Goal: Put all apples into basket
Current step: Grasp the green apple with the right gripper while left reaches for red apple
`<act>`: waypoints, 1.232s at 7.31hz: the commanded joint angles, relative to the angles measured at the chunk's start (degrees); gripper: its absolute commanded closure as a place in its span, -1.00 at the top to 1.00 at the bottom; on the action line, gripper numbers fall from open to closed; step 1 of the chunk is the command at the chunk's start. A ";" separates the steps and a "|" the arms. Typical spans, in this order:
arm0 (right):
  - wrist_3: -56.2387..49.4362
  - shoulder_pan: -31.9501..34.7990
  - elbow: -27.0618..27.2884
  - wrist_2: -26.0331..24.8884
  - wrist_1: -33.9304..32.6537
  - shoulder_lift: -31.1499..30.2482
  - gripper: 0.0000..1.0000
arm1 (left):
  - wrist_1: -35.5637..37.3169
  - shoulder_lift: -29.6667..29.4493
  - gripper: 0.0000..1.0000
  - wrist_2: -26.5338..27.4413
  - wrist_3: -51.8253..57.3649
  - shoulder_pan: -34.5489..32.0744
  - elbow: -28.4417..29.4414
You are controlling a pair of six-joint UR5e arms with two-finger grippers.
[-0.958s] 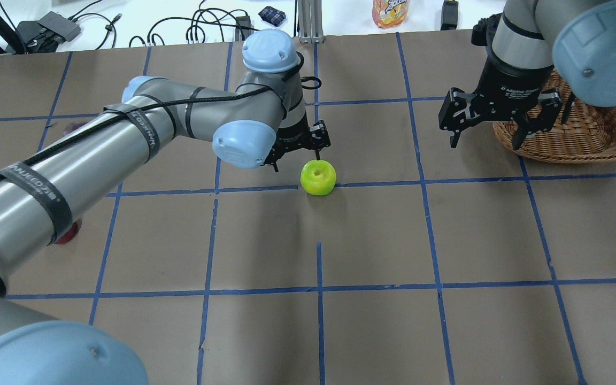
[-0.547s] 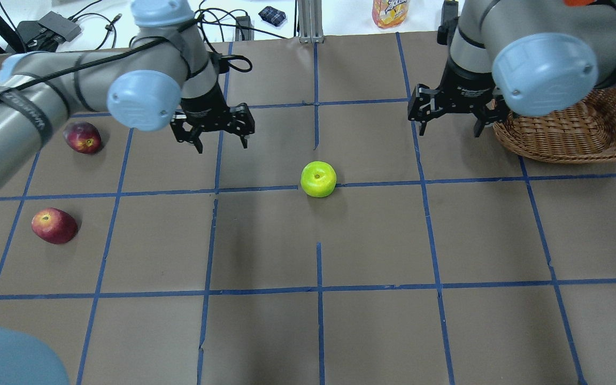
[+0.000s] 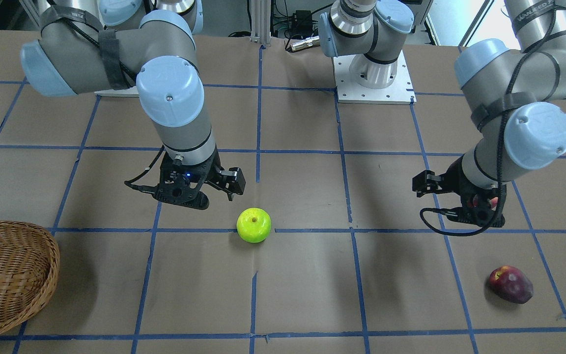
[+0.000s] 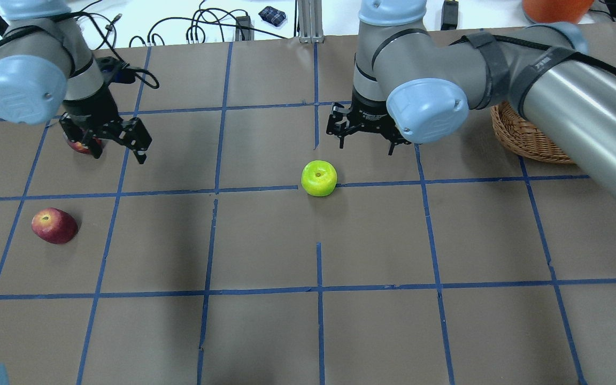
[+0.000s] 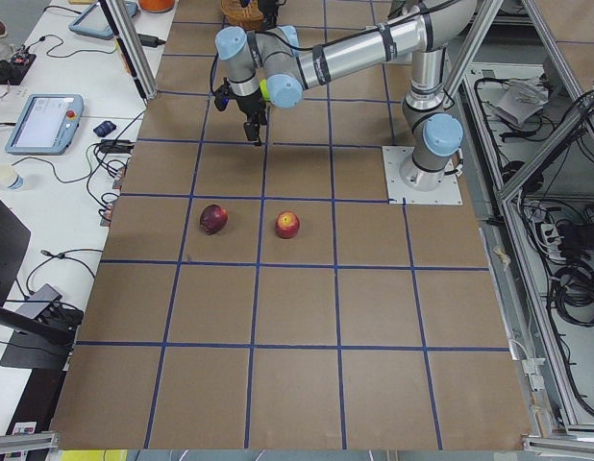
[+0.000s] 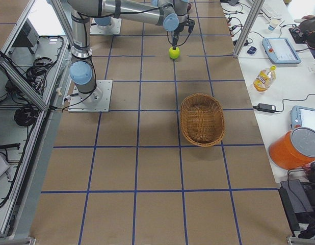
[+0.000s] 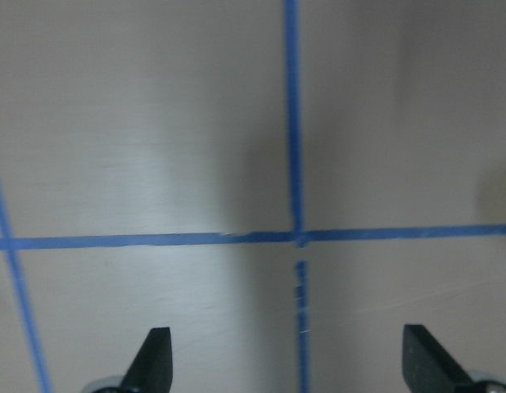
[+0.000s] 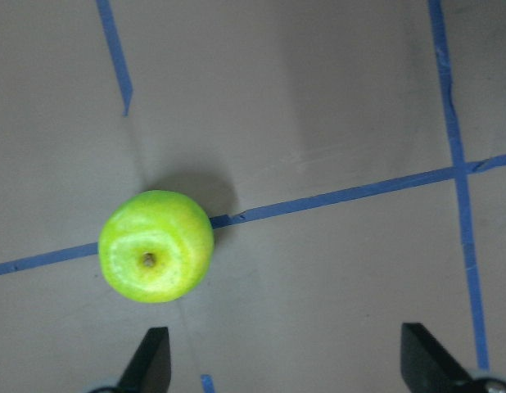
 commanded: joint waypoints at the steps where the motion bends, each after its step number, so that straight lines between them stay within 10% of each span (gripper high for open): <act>1: 1.60 3.64 -0.06 2.45 -4.39 4.61 1.00 | 1.96 1.18 1.00 3.67 12.03 8.69 -4.64; 5: 1.60 5.94 0.29 1.23 -11.25 11.92 1.00 | 25.91 -3.12 1.00 3.24 21.67 19.53 -18.15; 8: 1.87 5.94 0.38 0.00 -14.69 13.78 1.00 | 28.88 -5.14 1.00 3.59 21.76 19.62 -19.78; 9: 2.30 5.94 0.38 -0.01 -14.70 13.78 0.49 | 28.96 -5.23 1.00 3.50 21.76 19.62 -19.52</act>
